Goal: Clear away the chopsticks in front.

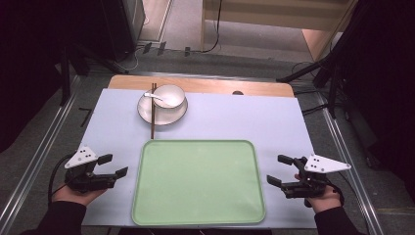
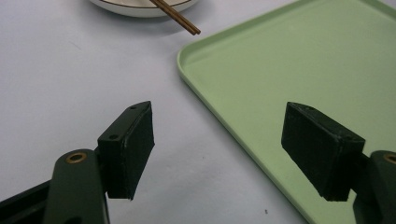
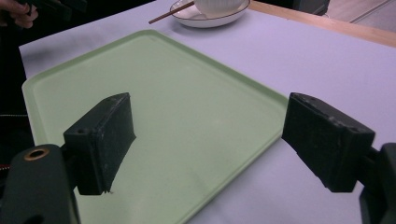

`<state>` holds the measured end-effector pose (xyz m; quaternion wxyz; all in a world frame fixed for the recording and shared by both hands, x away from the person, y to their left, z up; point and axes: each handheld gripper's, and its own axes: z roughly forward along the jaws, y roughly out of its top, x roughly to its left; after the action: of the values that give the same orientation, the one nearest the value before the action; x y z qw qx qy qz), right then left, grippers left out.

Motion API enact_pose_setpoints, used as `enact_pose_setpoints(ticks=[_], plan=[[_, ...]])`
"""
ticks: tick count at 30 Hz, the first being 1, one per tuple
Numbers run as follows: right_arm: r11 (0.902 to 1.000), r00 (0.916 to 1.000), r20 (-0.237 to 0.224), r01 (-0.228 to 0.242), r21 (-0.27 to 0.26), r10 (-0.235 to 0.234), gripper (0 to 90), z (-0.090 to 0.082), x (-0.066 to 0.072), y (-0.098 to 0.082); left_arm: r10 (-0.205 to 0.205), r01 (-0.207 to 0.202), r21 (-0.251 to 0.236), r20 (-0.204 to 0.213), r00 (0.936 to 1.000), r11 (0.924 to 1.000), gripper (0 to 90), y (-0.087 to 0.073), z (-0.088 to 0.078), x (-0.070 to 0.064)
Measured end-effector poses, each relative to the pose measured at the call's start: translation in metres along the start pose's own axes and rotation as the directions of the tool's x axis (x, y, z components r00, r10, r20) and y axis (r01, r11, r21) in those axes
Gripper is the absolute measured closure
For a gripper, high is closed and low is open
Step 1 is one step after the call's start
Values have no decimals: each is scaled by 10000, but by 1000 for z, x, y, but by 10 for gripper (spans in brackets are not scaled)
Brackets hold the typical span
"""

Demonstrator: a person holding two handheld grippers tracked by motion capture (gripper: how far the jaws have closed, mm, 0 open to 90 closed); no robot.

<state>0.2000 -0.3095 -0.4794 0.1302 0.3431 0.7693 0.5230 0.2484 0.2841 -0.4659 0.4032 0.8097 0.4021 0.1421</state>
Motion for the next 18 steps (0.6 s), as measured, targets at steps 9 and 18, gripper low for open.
enact_pose_setpoints(ticks=[9,18], plan=[[10000,9999,117,-92,16,91,169,-1,-1,-1,-139,137,155,164,9998,9998,256,1,3,1],[9999,9999,98,-131,59,130,168,-1,0,-2,-384,375,197,485,9981,9991,308,1,7,5]])
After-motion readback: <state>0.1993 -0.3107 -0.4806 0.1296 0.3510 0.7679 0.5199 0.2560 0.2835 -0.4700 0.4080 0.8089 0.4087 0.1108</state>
